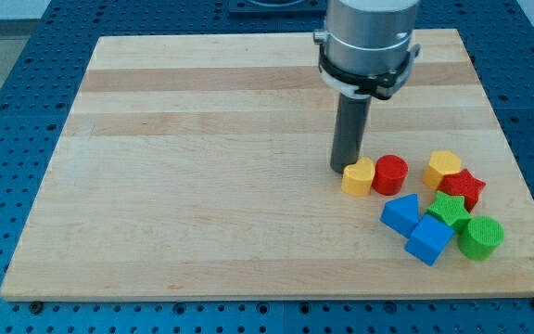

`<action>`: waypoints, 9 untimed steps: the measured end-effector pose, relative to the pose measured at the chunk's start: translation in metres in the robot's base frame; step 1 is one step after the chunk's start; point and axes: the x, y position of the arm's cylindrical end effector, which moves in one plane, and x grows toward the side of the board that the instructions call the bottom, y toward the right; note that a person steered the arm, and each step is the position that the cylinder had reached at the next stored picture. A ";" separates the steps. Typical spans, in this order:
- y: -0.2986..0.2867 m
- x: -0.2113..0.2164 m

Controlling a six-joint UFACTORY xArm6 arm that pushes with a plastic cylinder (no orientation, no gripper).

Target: Move your arm towards center

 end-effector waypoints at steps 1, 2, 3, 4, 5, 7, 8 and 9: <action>0.006 0.008; 0.015 0.022; 0.015 0.024; 0.015 0.024; -0.011 0.012; -0.045 -0.098; -0.017 -0.142; 0.021 -0.178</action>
